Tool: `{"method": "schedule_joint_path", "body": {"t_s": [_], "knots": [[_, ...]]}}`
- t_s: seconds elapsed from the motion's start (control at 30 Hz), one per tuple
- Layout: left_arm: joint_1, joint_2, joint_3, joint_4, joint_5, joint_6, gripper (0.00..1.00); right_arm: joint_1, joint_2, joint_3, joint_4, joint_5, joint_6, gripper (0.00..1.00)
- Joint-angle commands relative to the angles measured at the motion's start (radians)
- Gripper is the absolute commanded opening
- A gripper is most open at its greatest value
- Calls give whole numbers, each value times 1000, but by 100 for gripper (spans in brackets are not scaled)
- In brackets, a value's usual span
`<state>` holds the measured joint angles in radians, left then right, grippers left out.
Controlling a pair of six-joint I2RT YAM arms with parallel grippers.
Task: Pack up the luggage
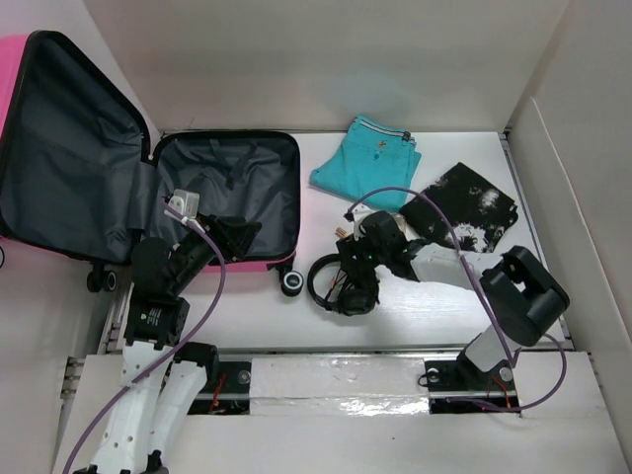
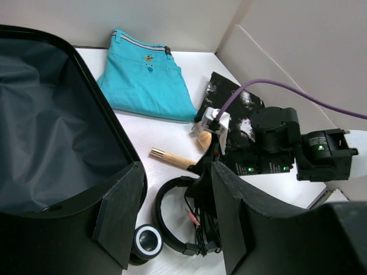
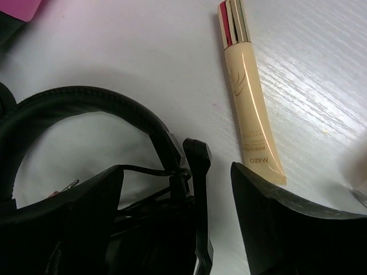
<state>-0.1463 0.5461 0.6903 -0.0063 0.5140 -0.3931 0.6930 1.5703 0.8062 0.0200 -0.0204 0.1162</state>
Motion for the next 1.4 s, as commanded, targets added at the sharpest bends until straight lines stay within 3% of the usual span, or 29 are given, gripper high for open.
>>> {"method": "schedule_joint_path", "body": {"t_s": [0.0,0.03,0.07,0.1,0.33,0.4,0.6,0.73,1.1,1.37], "knots": [[2,-11,8,29,4,16,48,-6,48,41,84,-32,26,79],[2,-11,9,29,4,16,48,-6,68,41,95,-38,30,64],[2,-12,11,28,4,17,48,-6,76,37,97,-36,31,57],[2,-12,9,28,4,17,48,-6,79,31,98,-26,34,54],[2,-11,9,31,8,16,48,-15,-15,-10,103,16,31,7],[2,-11,8,31,8,16,48,-15,-61,-15,97,16,28,1],[2,-9,8,34,4,13,48,3,-283,33,15,16,16,0],[2,-9,11,32,-9,8,47,22,-329,126,6,16,13,0],[2,-26,34,-21,-132,10,45,99,-12,595,70,-35,20,0],[2,-37,51,-52,-193,7,44,143,57,823,37,-9,4,0]]}}
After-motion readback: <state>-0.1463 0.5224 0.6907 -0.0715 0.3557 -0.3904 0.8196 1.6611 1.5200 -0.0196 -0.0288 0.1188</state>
